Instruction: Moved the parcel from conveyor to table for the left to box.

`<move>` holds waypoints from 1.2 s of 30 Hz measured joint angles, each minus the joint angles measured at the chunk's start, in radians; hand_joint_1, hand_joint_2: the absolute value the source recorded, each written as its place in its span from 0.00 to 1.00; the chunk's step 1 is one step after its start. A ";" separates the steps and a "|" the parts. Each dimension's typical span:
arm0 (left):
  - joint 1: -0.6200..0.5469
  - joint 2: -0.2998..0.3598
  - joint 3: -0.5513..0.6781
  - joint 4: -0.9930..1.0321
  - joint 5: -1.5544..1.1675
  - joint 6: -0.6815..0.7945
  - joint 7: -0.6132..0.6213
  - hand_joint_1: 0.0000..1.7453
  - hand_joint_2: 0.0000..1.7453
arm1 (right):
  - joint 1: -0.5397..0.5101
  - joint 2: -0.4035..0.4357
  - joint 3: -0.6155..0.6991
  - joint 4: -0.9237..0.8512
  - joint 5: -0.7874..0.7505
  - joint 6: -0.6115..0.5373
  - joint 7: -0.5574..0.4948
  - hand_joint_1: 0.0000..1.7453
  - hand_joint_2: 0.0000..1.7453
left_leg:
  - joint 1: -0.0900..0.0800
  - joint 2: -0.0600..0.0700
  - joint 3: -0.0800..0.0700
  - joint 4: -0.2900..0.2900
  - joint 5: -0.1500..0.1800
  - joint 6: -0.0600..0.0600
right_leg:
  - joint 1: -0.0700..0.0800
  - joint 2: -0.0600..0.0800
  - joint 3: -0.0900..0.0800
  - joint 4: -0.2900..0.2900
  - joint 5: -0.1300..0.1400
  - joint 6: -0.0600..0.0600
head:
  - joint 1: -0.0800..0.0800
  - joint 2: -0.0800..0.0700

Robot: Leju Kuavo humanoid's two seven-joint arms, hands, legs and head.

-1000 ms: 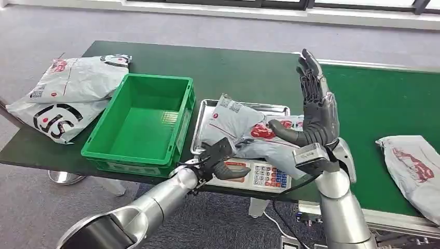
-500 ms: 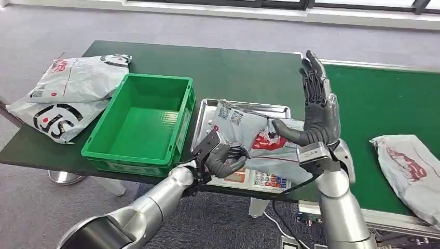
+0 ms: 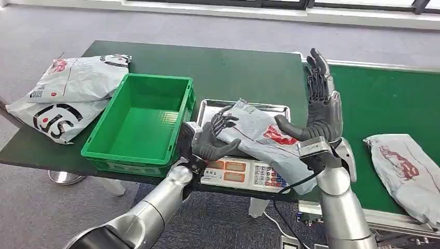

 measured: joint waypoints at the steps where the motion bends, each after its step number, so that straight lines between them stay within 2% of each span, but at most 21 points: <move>1: 0.004 0.000 0.000 -0.017 0.001 0.004 0.000 0.00 1.00 | 0.000 0.000 0.000 0.002 0.000 -0.001 -0.001 0.00 1.00 | 0.000 0.000 0.000 0.000 0.000 0.000 | 0.000 0.000 0.000 0.000 0.000 0.000 | 0.000 0.000; 5: 0.024 0.001 0.000 -0.072 -0.005 0.051 0.000 0.00 1.00 | 0.000 -0.001 0.000 0.013 -0.005 -0.008 -0.005 0.00 1.00 | 0.000 0.000 0.000 0.000 0.000 0.000 | 0.000 0.000 0.000 0.000 0.000 0.000 | 0.000 0.000; 9: 0.031 0.007 -0.032 -0.102 -0.075 0.171 0.000 0.00 1.00 | -0.001 -0.003 0.000 0.025 -0.009 -0.018 -0.007 0.00 1.00 | 0.000 0.000 0.000 0.000 0.000 0.000 | 0.000 0.000 0.000 0.000 0.000 0.000 | 0.000 0.000; 16: 0.014 0.014 -0.257 -0.042 -0.265 0.205 0.000 0.00 1.00 | -0.036 -0.003 0.000 0.056 -0.013 -0.018 -0.007 0.00 1.00 | 0.000 0.000 0.000 0.000 0.000 0.000 | 0.000 0.000 0.000 0.000 0.000 0.000 | 0.000 0.000; 19: 0.007 0.015 -0.311 -0.016 -0.276 0.211 0.004 0.00 1.00 | -0.043 -0.003 0.000 0.065 -0.014 -0.018 -0.007 0.00 1.00 | 0.000 0.000 0.000 0.000 0.000 0.000 | 0.000 0.000 -0.001 0.000 0.000 0.000 | 0.000 0.000; 24: -0.032 -0.001 -0.451 0.095 -0.529 0.198 0.152 0.00 1.00 | -0.045 -0.003 0.000 0.071 -0.010 -0.017 0.000 0.00 1.00 | 0.000 0.000 0.000 0.000 0.000 0.000 | 0.000 -0.001 0.000 0.000 0.000 0.000 | 0.000 0.000; 28: -0.040 -0.009 -0.537 0.141 -0.594 0.176 0.237 0.00 1.00 | -0.024 -0.003 0.000 0.063 0.005 -0.016 0.008 0.00 1.00 | 0.000 0.000 0.000 0.000 0.000 0.000 | 0.000 0.000 -0.001 0.000 0.000 0.000 | 0.000 0.000; 36: -0.057 -0.014 -0.570 0.183 -0.620 0.195 0.329 0.00 1.00 | 0.005 -0.003 0.000 0.039 0.028 -0.013 0.014 0.00 1.00 | 0.000 0.000 0.000 0.000 0.000 0.000 | 0.000 0.000 -0.001 0.000 0.000 0.000 | 0.000 0.000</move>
